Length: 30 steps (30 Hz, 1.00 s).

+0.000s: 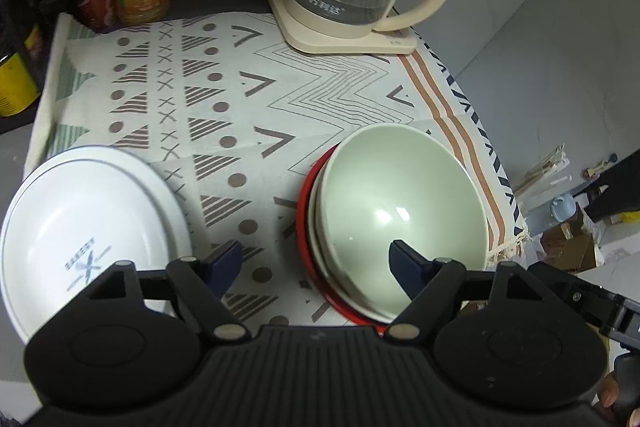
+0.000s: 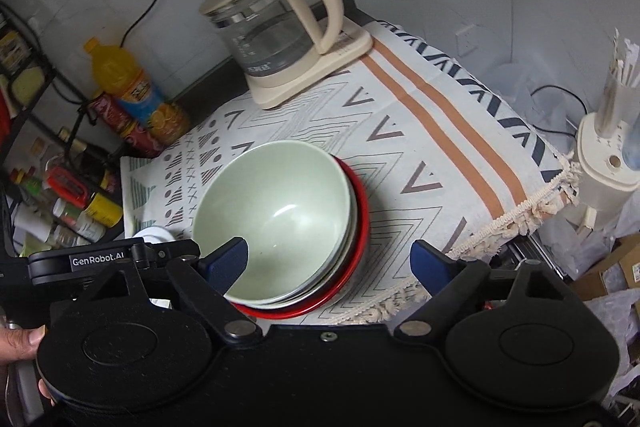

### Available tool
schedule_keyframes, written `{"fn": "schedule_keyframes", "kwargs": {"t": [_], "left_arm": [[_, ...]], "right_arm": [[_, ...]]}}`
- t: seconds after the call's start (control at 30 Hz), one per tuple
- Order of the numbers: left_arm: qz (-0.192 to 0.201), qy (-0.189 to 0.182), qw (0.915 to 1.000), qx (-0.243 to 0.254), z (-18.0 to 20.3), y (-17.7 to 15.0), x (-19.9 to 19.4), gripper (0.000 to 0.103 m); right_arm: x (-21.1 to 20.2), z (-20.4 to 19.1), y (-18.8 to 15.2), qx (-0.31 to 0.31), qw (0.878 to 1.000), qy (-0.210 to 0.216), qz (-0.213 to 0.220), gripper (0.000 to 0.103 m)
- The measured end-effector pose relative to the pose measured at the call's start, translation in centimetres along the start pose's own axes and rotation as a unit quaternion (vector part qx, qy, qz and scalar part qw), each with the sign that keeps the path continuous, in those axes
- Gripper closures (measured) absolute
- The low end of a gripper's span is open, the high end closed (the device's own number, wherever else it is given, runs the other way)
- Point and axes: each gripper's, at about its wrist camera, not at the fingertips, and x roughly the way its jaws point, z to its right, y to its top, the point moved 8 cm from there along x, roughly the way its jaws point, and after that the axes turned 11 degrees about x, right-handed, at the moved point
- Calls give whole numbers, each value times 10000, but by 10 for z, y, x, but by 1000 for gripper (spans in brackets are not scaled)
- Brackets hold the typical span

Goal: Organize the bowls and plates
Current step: 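Move both tools to the rim of the red bowl holding green bowls, then close both tools on the rim of the red bowl stack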

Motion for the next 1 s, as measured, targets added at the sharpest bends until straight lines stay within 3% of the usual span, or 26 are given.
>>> {"fn": "schedule_keyframes", "kwargs": {"t": [0.2,0.37,0.53,0.77,0.87,0.93,1.0], "left_arm": [[-268,-159,9995,47,-1,8,23,35],[-448,-331,9984,9,-5,10,43,50],[-519,-461,9976,29,-7,14,56,55],[-710,-470,9964,33,-9,12,72,62],[-851,-545,9949,-61,-9,11,79,75],[-871,-595,9944,-79,-8,11,82,78],[-876,-567,9945,-27,-8,11,85,79]], "right_arm": [[17,9,3,390,9991,-54,-184,27],[35,12,3,608,9975,-55,-350,38],[57,13,3,679,9960,-138,-557,49],[84,13,-3,715,9936,-368,-799,54],[92,12,-6,673,9928,-479,-868,61],[96,14,-7,612,9921,-649,-887,71],[100,18,-7,675,9909,-695,-930,74]]}}
